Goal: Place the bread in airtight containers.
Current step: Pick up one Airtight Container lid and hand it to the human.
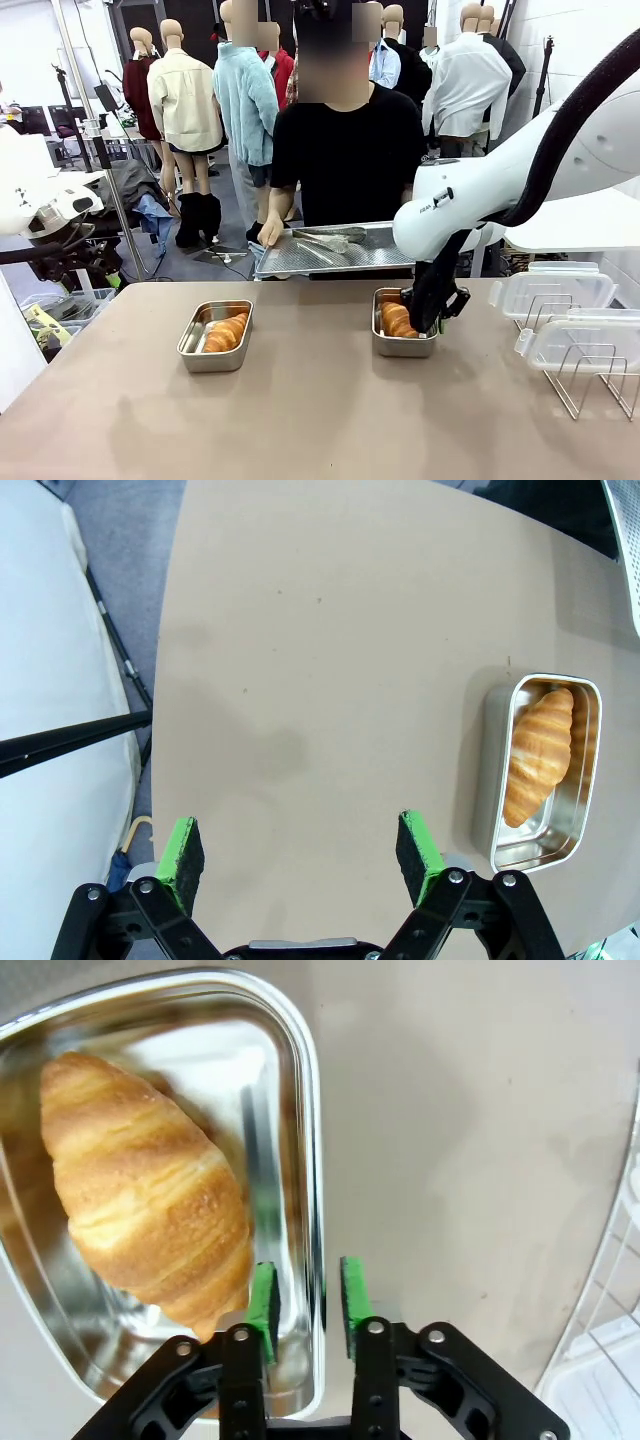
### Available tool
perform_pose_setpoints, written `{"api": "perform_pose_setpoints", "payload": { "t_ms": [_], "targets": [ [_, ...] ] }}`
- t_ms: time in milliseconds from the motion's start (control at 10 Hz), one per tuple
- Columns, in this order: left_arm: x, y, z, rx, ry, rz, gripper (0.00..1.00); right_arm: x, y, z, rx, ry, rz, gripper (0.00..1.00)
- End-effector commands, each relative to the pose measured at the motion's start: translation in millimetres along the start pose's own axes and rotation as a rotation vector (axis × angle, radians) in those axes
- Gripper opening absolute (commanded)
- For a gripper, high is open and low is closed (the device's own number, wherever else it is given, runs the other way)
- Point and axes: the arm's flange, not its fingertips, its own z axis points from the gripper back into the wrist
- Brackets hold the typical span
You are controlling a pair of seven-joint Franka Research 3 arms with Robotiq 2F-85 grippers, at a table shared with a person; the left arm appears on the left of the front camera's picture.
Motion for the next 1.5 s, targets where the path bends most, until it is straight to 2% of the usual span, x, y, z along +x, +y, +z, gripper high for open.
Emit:
{"api": "perform_pose_setpoints", "payload": {
  "t_ms": [0,400,600,800,1000,1200,1300,1400],
  "targets": [
    [1,0,2,0.023,0.011,0.013,1.00,-8,-2,17,-0.015,-0.009,0.020,1.00],
    [1,0,2,0.023,0.011,0.013,1.00,-29,-6,75,-0.025,-0.066,0.139,1.00],
    [1,0,2,0.023,0.011,0.013,1.00,-47,-19,107,-0.020,-0.013,0.283,1.00],
    [1,0,2,0.023,0.011,0.013,1.00,-64,-34,124,-0.003,0.012,0.333,1.00],
    [1,0,2,0.023,0.011,0.013,1.00,-78,-65,127,0.019,-0.020,0.280,1.00],
    [1,0,2,0.023,0.011,0.013,1.00,-89,-82,124,0.020,-0.036,0.312,1.00],
    [1,0,2,0.023,0.011,0.013,1.00,-74,-63,134,-0.011,-0.011,0.278,1.00],
    [1,0,2,0.023,0.011,0.013,1.00,-74,-63,134,-0.011,-0.011,0.278,1.00]
  ]
}}
